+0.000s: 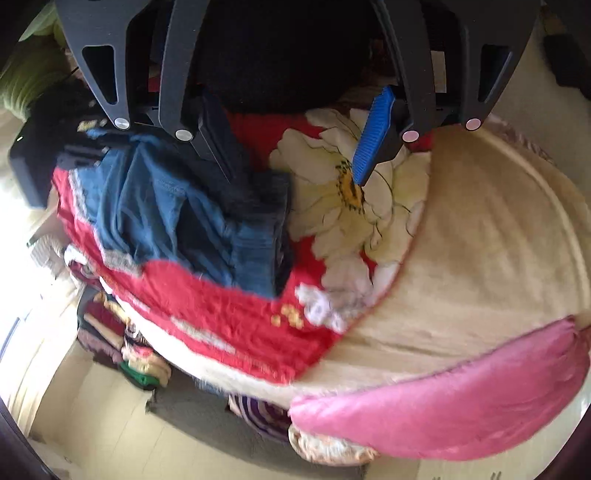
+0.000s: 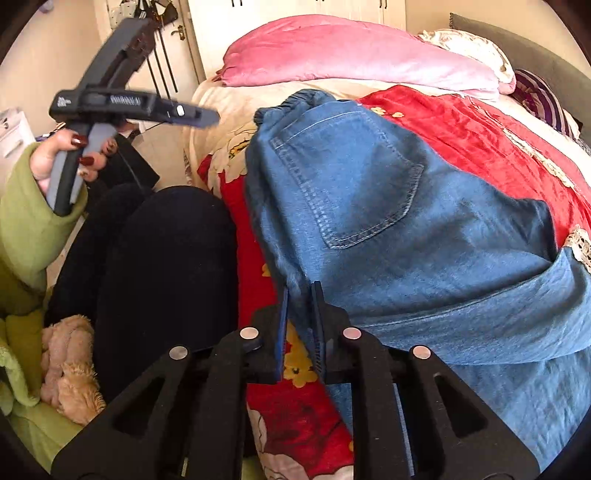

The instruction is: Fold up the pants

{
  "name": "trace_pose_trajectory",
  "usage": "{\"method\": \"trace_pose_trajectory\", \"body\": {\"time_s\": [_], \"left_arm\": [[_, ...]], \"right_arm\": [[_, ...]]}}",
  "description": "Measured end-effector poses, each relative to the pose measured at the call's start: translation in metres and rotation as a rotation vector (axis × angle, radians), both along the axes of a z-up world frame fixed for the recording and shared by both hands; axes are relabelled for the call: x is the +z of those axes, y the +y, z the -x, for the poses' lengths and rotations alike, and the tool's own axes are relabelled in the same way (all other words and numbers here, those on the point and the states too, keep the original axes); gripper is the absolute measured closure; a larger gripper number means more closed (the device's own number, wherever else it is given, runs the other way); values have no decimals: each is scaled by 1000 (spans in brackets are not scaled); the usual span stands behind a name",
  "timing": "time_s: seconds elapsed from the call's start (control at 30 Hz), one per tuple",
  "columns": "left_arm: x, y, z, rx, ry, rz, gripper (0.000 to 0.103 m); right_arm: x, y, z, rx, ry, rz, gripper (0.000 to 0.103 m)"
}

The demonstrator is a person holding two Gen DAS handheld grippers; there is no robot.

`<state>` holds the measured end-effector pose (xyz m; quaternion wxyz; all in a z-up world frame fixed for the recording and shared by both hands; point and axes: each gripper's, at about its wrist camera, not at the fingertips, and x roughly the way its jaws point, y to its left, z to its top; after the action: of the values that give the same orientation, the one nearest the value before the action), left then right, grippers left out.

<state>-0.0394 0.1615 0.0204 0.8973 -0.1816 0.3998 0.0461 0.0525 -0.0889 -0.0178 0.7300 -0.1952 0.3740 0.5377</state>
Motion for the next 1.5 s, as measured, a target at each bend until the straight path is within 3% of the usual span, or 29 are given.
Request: {"method": "trace_pose_trajectory", "body": {"time_s": [0.1, 0.23, 0.33, 0.43, 0.5, 0.6, 0.7, 0.73, 0.8, 0.93, 1.2, 1.5], "left_arm": [[22, -23, -6, -67, -59, -34, 44], [33, -70, -34, -191, -78, -120, 44], [21, -95, -56, -239, -40, -181, 44], [-10, -102, -67, -221, 60, -268, 44], [-30, -97, -67, -202, 104, -255, 44], [-38, -95, -58, -206, 84, -237, 43], [-38, -94, -56, -208, 82, -224, 43], [-37, -92, -55, -206, 83, -219, 43], [-33, -91, -52, -197, 88, -191, 42], [-14, -93, -44, -185, 43, -176, 41], [32, -112, -31, -220, -81, -162, 21], [23, -164, -49, -377, -61, -111, 20]], "right_arm": [[-1, 1, 2, 22, 27, -11, 90], [8, 1, 8, 23, 6, -27, 87], [28, -9, 9, 3, -12, -104, 86], [32, -13, 3, -38, -28, -124, 79], [23, -9, -8, -88, -35, -70, 79], [-4, 0, -23, -142, 15, 40, 78], [-12, 0, -29, -164, 65, 26, 77], [-10, -1, -30, -164, 69, 18, 77], [-2, -8, -29, -171, 68, -11, 63], [20, -30, -32, -217, 36, -86, 58], [54, -85, -54, -423, -65, -156, 34], [66, -137, -85, -590, -141, -149, 21]]}}
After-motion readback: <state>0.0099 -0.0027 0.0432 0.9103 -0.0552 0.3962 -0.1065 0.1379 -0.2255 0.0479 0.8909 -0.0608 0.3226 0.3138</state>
